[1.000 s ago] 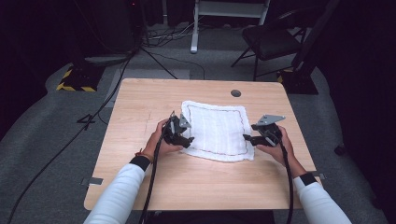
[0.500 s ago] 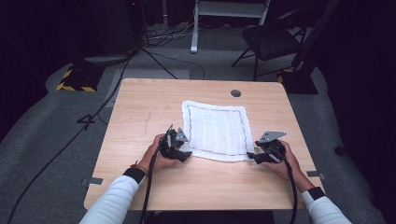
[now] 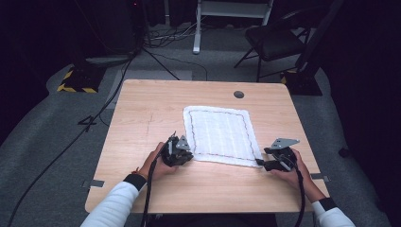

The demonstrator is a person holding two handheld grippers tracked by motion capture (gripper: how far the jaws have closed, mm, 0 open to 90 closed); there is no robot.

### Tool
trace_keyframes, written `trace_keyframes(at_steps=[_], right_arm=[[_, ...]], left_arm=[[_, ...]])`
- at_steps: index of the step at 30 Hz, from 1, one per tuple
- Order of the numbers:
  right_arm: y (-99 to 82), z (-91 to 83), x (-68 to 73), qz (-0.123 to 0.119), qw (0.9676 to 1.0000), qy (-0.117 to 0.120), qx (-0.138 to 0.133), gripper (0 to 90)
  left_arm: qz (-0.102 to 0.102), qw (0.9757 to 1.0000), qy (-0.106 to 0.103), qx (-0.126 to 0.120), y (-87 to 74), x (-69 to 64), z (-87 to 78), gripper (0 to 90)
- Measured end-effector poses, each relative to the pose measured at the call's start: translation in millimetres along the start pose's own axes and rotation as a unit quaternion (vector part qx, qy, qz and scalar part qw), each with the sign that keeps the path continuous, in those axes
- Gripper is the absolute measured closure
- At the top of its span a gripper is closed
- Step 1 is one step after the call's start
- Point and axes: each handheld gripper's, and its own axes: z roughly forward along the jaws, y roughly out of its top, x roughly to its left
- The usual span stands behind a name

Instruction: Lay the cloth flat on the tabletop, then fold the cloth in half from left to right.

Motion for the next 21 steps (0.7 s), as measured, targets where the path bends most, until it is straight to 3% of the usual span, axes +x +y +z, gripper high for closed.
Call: trace_keyframes(at_steps=[5, 11, 13, 16, 20, 21], right_arm=[[-6.7, -7.1, 2.3, 0.000, 1.0000, 0.003, 0.004, 36.3], [-15.9, -18.4, 10.5, -0.005, 0.9999, -0.001, 0.013, 36.3], [-18.5, -21.7, 13.2, -0.008, 0.9998, 0.001, 0.016, 35.6], [-21.0, -28.5, 17.5, -0.013, 0.9998, 0.007, 0.013, 32.9], [-13.5, -37.5, 20.4, -0.013, 0.9997, 0.009, -0.017, 32.8], [-9.4, -38.4, 22.1, -0.017, 0.9995, 0.008, -0.025, 33.0]], left_arm=[[0.013, 0.9996, -0.023, 0.002, -3.7, -13.2, -3.8, 83.9], [0.037, 0.9979, -0.053, 0.001, -11.3, -39.5, -12.0, 83.0], [0.044, 0.9978, -0.048, -0.008, -12.3, -46.2, -16.8, 78.6], [0.016, 0.9984, -0.041, -0.036, -14.3, -48.8, -28.4, 60.2], [-0.035, 0.9976, 0.002, -0.060, -16.7, -33.9, -41.3, 31.6], [-0.046, 0.9967, 0.017, -0.064, -16.5, -27.3, -43.3, 28.5]])
